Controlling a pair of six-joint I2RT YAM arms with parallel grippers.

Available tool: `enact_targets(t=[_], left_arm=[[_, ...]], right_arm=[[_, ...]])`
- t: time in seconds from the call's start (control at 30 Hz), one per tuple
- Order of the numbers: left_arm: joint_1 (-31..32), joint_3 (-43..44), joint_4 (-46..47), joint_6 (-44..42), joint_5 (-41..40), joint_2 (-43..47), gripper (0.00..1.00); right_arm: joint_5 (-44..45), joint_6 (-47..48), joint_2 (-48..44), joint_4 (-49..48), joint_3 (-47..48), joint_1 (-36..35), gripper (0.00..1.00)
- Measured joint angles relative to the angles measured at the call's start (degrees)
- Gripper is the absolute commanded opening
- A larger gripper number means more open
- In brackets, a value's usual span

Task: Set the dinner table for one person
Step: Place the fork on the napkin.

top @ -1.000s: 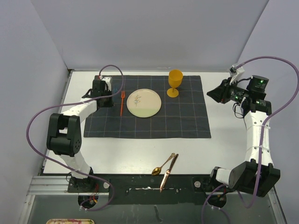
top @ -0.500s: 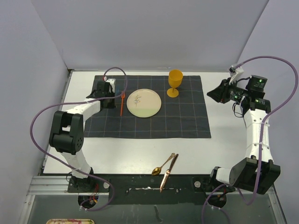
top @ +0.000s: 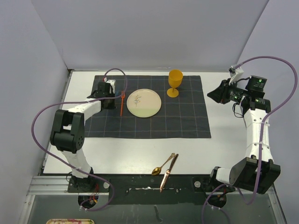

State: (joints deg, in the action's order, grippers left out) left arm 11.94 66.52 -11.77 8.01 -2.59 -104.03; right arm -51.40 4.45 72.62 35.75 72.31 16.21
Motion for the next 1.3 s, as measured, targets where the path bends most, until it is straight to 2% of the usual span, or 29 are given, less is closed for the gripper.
enact_targets(t=[0.97, 1.3], left_arm=[[0.1, 0.1, -0.2, 0.3, 0.1, -3.7, 0.0], [0.7, 2.7, -1.6, 0.3, 0.5, -4.4, 0.0]], right_arm=[[0.1, 0.0, 2.1, 0.9, 0.9, 0.0, 0.17], [0.0, 0.0, 2.1, 0.9, 0.9, 0.0, 0.17]])
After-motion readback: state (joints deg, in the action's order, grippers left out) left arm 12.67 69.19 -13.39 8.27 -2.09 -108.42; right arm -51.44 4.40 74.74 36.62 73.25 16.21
